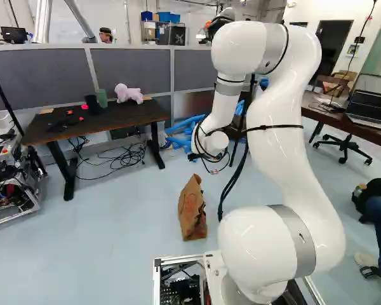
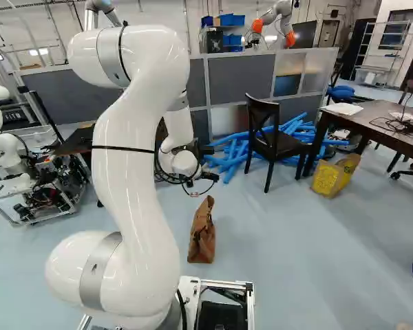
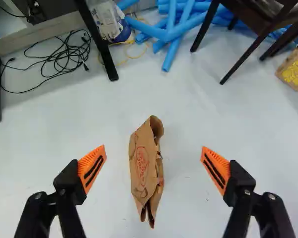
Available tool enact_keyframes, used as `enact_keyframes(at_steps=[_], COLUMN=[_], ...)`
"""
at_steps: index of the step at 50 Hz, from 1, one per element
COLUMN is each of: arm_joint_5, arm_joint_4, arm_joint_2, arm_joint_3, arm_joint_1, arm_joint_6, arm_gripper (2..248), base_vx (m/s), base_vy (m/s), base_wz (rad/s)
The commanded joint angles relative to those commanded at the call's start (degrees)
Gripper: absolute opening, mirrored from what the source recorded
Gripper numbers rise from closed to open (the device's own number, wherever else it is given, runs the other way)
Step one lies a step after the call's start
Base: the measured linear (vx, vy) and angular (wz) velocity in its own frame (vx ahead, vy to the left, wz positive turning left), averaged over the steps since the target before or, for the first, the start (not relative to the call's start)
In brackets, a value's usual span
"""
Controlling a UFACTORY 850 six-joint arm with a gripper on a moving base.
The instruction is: Pick up the bag on the ground and place it on the table
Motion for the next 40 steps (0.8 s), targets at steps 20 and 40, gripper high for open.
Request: enact_keyframes(at_steps=[20, 40], arm_joint_5=[-3.67, -7.42], arm_joint_4=[0.0, 0.04], arm_joint_2=[-5.35, -10.48], arm_joint_3=[-4.29, -8.45], arm_joint_1=[0.89, 1.57], arm_joint_6=[0.0, 0.0], arm_gripper=[247, 247], base_vx=[0.0, 0.0], base_vy=[0.0, 0.0], base_wz=[0.0, 0.0])
